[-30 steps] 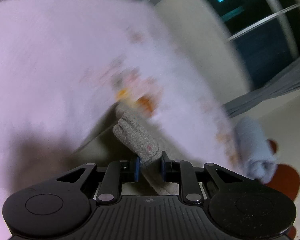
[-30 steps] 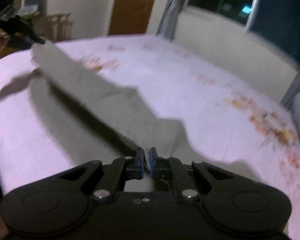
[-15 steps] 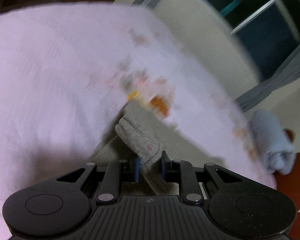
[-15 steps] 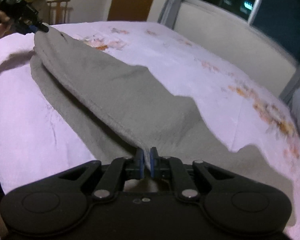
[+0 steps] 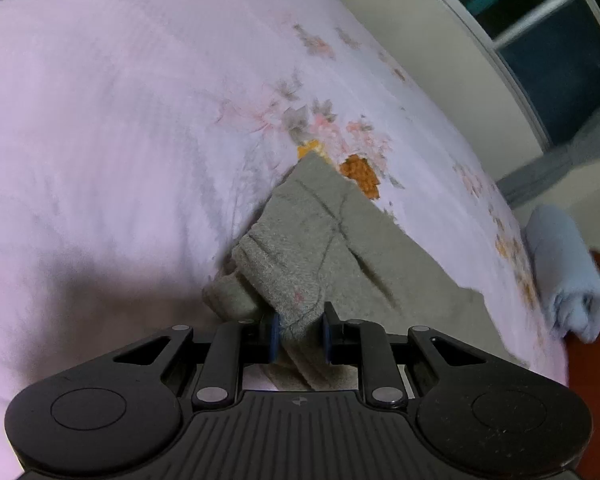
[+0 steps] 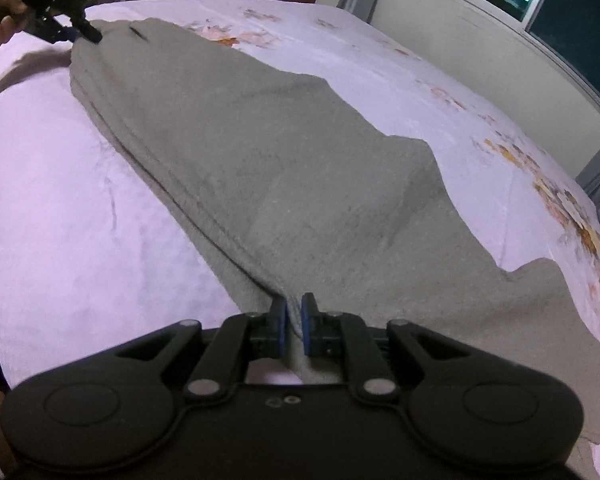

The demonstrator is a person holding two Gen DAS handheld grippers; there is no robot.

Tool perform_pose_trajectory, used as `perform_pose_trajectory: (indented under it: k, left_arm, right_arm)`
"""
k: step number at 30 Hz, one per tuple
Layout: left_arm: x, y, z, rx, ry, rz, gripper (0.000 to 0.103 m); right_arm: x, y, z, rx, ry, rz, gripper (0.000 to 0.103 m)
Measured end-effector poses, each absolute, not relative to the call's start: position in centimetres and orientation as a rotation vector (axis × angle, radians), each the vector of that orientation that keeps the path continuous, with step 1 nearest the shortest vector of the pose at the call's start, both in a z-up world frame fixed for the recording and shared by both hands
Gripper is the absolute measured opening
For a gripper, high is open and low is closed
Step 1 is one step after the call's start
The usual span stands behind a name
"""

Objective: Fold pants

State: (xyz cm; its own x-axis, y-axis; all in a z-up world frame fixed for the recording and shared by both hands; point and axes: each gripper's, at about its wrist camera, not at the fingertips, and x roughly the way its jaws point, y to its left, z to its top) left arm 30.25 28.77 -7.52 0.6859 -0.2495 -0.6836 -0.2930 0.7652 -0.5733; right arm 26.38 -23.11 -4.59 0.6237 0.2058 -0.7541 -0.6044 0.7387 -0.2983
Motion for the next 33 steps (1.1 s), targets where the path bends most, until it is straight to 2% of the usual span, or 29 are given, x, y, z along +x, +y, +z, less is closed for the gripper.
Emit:
perform_pose_trajectory:
  k: [5, 8, 9, 11, 12, 20, 22, 23, 24, 25, 31, 32, 33]
  left_arm:
    - [30.5, 29.1, -8.0, -0.737, 0.840, 0.027, 0.021]
    - [30.3, 29.2, -8.1, -0.754, 0.823, 0.024, 0.026]
    - [30.0, 29.1, -8.0, -0.767, 0.814, 0.027, 0.033]
    - [28.8, 28.9, -7.0, -0.772, 0.779, 0.073, 0.083]
    - [27.8, 28.5, -6.1, -0.729, 0.748, 0.140, 0.103]
    - [24.4, 23.3, -2.5, -0.536, 0.660, 0.262, 0.103]
    - [24.1, 21.5, -2.1, -0.501, 0.641, 0.270, 0.103]
    - [24.0, 20.5, -2.1, -0.481, 0.641, 0.270, 0.103]
    - [24.0, 19.6, -2.2, -0.461, 0.643, 0.265, 0.103]
    - [24.1, 18.6, -2.5, -0.437, 0.651, 0.260, 0.103]
    - [23.2, 13.0, -4.3, -0.415, 0.645, 0.259, 0.103]
    - [23.1, 11.9, -4.7, -0.398, 0.643, 0.263, 0.103]
    - [23.2, 11.1, -4.9, -0.380, 0.645, 0.264, 0.103]
  right_arm:
    - [26.2, -23.4, -5.0, -0.548, 0.761, 0.495, 0.002]
    - [26.1, -23.7, -4.9, -0.539, 0.756, 0.495, 0.002]
    - [26.1, -23.7, -5.0, -0.539, 0.753, 0.496, 0.002]
    - [26.2, -23.9, -5.1, -0.530, 0.748, 0.498, 0.002]
    - [26.2, -23.9, -5.1, -0.525, 0.746, 0.498, 0.003]
    - [25.5, -24.1, -5.1, -0.518, 0.715, 0.492, 0.004]
    - [25.1, -25.7, -3.7, -0.428, 0.696, 0.459, 0.027]
    - [24.5, -27.4, -2.6, -0.344, 0.663, 0.436, 0.064]
    - [23.8, -29.1, -1.8, -0.280, 0.630, 0.413, 0.087]
    - [23.3, -31.3, -0.9, -0.210, 0.604, 0.361, 0.091]
    - [23.0, -49.1, 1.1, 0.390, 0.528, -0.019, 0.092]
    - [23.1, -51.7, 1.0, 0.478, 0.505, -0.056, 0.091]
    - [23.4, -53.6, 0.6, 0.549, 0.495, -0.084, 0.085]
